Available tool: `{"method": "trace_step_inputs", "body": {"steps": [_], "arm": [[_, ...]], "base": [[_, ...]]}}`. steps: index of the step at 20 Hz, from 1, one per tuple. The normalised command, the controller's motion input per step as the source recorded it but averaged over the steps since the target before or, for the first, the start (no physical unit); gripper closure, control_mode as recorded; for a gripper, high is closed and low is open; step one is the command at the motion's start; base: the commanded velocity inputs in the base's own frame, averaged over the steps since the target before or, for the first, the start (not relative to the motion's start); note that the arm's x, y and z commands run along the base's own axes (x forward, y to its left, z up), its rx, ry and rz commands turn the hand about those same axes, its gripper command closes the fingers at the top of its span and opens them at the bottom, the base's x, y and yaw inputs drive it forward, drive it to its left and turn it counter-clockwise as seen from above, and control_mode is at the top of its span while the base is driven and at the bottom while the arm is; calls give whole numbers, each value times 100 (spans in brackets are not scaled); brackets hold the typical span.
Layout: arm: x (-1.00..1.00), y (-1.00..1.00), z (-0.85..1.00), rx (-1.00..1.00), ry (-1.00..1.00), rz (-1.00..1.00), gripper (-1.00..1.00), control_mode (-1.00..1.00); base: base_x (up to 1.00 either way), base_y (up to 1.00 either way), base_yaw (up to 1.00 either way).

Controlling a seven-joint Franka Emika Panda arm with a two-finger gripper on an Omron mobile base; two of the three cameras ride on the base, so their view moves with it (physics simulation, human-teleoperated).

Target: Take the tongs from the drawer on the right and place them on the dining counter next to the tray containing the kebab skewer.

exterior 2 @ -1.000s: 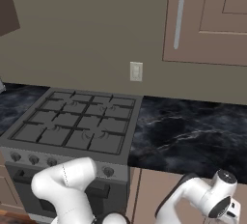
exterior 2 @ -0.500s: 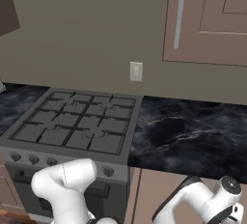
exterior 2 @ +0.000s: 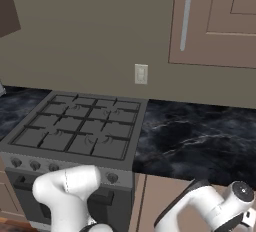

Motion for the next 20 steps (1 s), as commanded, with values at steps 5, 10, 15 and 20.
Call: {"method": "trace_step_inputs", "body": {"steps": [5,10,15,20], "arm": [[0,8,64,-3,6,0,100,-100],[0,16,60,-5,3,0,100,-100],[0,27,54,-6,0,0,100,-100],[0,31,55,-6,0,0,100,-100]], "base": [[0,0,0],[0,0,0],[0,0,0],[0,0,0]]}}
